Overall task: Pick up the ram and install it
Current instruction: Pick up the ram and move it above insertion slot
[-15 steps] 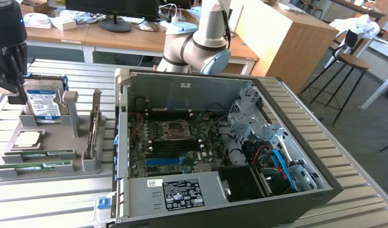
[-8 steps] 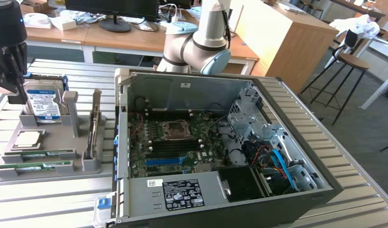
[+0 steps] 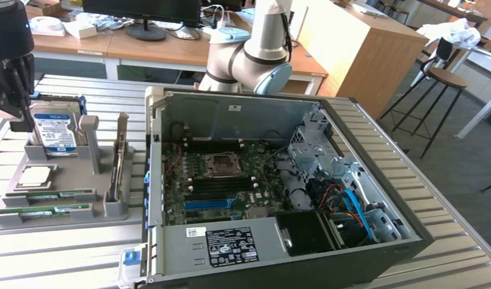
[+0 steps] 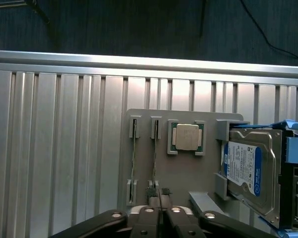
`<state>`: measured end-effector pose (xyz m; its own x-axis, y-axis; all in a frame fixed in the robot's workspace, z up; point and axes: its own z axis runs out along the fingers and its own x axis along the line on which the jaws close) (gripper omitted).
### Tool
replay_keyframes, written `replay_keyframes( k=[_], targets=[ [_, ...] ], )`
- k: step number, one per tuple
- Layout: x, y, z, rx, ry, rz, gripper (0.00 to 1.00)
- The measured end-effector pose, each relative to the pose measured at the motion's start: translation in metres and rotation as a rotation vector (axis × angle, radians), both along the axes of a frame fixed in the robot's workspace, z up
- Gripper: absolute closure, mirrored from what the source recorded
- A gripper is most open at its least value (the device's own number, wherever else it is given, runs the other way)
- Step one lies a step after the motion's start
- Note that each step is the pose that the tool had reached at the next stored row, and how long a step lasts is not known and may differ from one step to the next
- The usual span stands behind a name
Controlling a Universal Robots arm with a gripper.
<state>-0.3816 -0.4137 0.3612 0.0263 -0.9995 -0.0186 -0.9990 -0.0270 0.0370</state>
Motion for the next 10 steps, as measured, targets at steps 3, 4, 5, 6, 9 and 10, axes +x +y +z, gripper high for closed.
replay_keyframes(
  k=[3,4,5,6,9,10],
  targets=[
    [0.0,0.0,0.0,0.0001,0.0,0.0,0.71],
    [0.0,0.0,0.0,0.0,0.0,0.0,0.71],
    [0.0,0.0,0.0,0.0,0.0,0.0,0.64],
    [0.0,0.0,0.0,0.0,0.0,0.0,0.64],
    [0.0,0.0,-0.0003,0.0001,0.0001,0.0,0.64],
    [0.0,0.0,-0.0009,0.0007,0.0,0.0,0.64]
  ],
)
